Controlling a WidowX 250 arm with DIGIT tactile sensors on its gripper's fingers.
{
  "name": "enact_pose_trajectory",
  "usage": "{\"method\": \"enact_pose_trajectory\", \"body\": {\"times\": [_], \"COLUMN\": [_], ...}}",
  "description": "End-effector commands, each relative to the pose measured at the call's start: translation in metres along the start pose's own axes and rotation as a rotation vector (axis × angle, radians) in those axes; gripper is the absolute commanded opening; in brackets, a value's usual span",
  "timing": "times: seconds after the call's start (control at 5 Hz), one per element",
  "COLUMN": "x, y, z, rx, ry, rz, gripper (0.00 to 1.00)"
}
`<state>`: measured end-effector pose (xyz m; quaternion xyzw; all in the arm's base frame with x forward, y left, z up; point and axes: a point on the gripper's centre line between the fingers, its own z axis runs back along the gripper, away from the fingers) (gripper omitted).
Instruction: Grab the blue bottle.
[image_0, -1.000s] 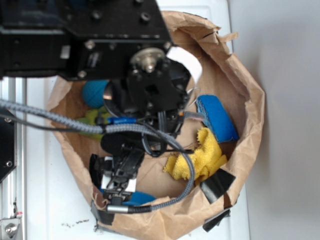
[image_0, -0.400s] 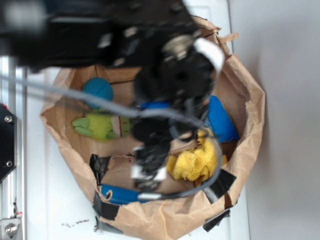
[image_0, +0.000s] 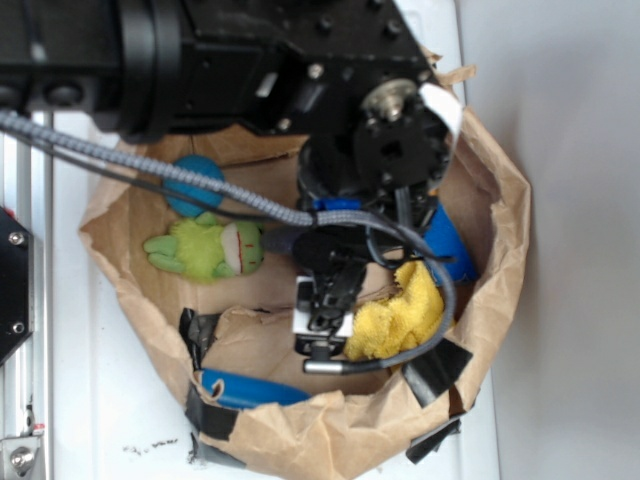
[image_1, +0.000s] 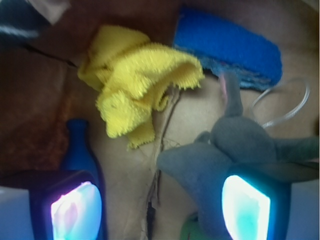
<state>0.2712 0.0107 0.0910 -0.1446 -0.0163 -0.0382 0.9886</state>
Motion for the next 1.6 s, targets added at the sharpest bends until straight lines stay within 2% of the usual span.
{"method": "enact_pose_trajectory", "body": {"times": [0.0,0.2,0.6,1.0,1.4], "x": [-0.022,-0.019,-0.026,-0.034,-0.032], "y": [-0.016,-0.031,-0.050,-0.058,-0.059], "z": [-0.017,-0.025,-0.035,-0.029,-0.022], "rx": [0.023,-0.030,-0.073,-0.140,-0.187], "ry": [0.008,0.047,0.044,0.100,0.114], "rz": [-0.084,-0.035,-0.007,-0.021,-0.003], "gripper": [1.00,1.00,1.00,1.00,1.00]}}
